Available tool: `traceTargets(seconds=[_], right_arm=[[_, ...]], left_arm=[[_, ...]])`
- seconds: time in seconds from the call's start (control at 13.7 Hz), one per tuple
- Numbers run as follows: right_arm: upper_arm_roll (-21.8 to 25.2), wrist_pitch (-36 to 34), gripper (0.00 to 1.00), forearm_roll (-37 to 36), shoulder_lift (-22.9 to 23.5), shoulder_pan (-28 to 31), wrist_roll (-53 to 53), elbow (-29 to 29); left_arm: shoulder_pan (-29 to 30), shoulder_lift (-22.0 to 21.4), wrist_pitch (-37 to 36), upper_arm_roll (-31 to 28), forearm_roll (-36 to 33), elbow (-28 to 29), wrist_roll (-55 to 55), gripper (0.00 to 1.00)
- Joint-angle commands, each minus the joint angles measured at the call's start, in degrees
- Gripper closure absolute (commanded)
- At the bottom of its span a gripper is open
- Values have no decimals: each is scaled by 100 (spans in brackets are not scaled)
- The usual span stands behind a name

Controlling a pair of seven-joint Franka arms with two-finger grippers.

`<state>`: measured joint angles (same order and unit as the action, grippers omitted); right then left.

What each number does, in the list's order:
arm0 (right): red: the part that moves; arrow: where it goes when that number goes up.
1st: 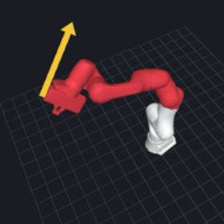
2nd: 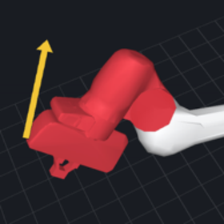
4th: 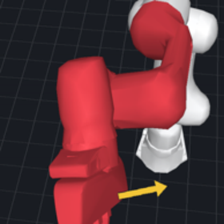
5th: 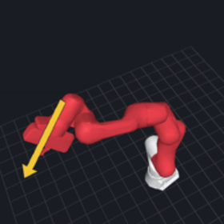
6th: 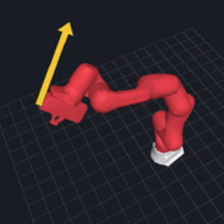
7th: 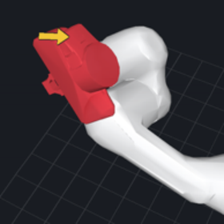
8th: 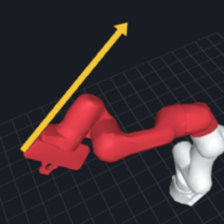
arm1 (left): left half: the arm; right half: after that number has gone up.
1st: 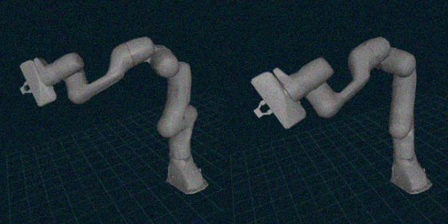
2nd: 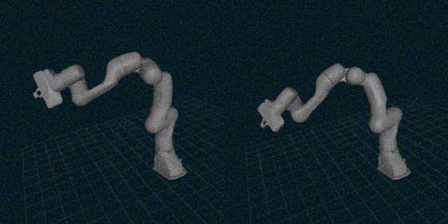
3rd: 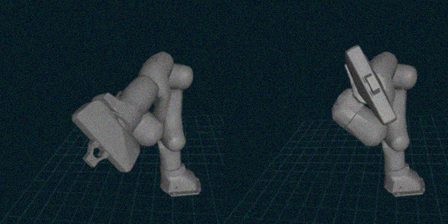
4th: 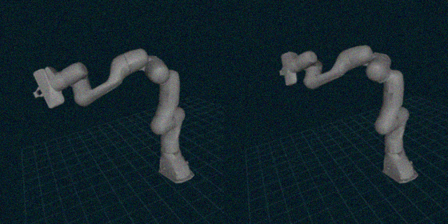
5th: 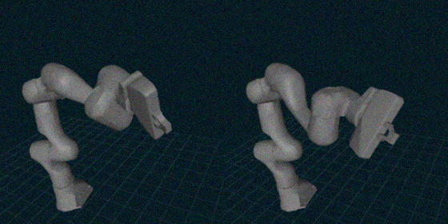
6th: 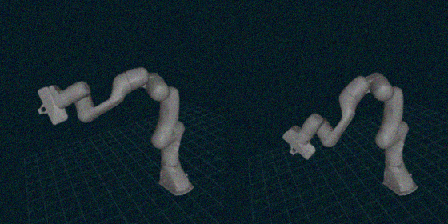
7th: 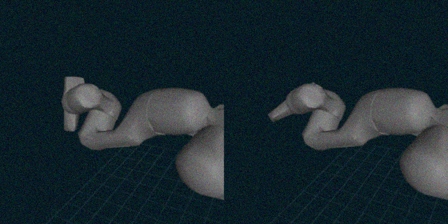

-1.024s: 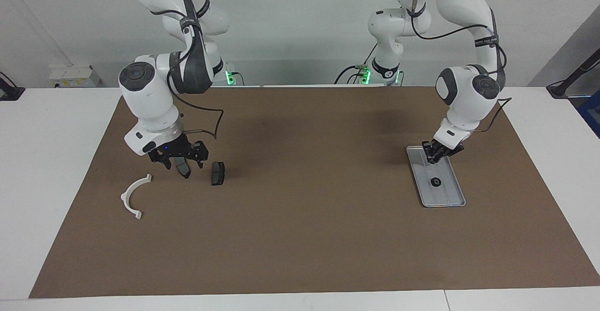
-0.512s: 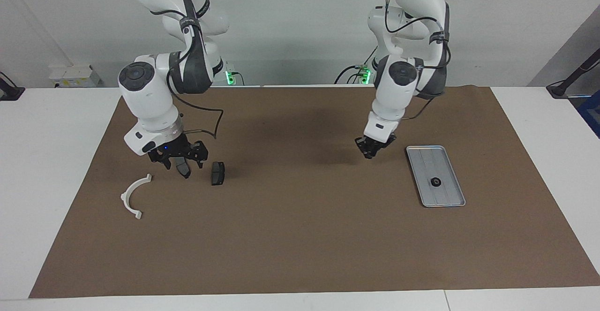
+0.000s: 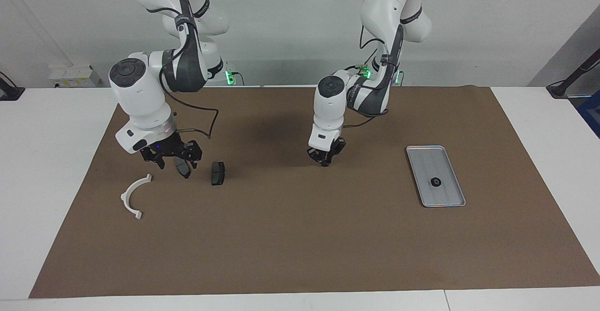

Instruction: Place bearing gear from tray to pile

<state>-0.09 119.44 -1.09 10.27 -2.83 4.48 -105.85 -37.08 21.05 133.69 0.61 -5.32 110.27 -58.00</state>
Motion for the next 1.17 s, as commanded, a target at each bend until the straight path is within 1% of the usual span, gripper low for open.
traceTargets(seconds=[0.0,0.07,0.15,0.22,0.29,0.37,0.51,0.59,0.66,0.8,0.88,0.95,1.1], right_arm=[[-9,-123,0,-32,-69,-7,53,-15],[-17,-123,0,-32,-95,-16,53,-23],[-17,-132,0,-32,-95,-16,53,-32],[-26,-175,0,-14,-104,-33,53,-32],[-26,-280,0,12,-104,-34,62,-32],[-26,-299,0,21,-113,-34,53,-32],[-44,-316,0,30,-113,-42,97,-32],[-53,-325,0,39,-121,-51,149,-32],[-61,-325,0,39,-130,-95,298,-41],[-61,-334,0,39,-139,-498,1085,-41],[-61,-325,0,39,-148,-743,1516,-41],[-61,-325,0,39,-148,-980,1973,-41],[-61,-317,0,39,-148,-1473,2879,-32]], left_arm=[[-89,74,60,-105,-127,-102,-133,99],[-80,74,130,-105,-205,-67,-141,90],[-80,74,139,-105,-241,-14,-159,71],[-80,66,166,-105,-302,12,-150,41],[-80,66,175,-105,-390,21,-150,22],[-80,66,166,-105,-408,21,-133,11],[-28,57,87,-122,-417,-48,-72,8],[25,-13,52,-157,-452,-49,112,8],[234,-170,-88,-192,-461,-5,479,8],[971,-696,-535,-157,-400,143,1724,9],[1340,-873,-703,-140,-295,162,2383,9],[1674,-979,-826,-140,-85,153,3042,9],[2316,-1033,-863,-157,215,136,4256,10]])
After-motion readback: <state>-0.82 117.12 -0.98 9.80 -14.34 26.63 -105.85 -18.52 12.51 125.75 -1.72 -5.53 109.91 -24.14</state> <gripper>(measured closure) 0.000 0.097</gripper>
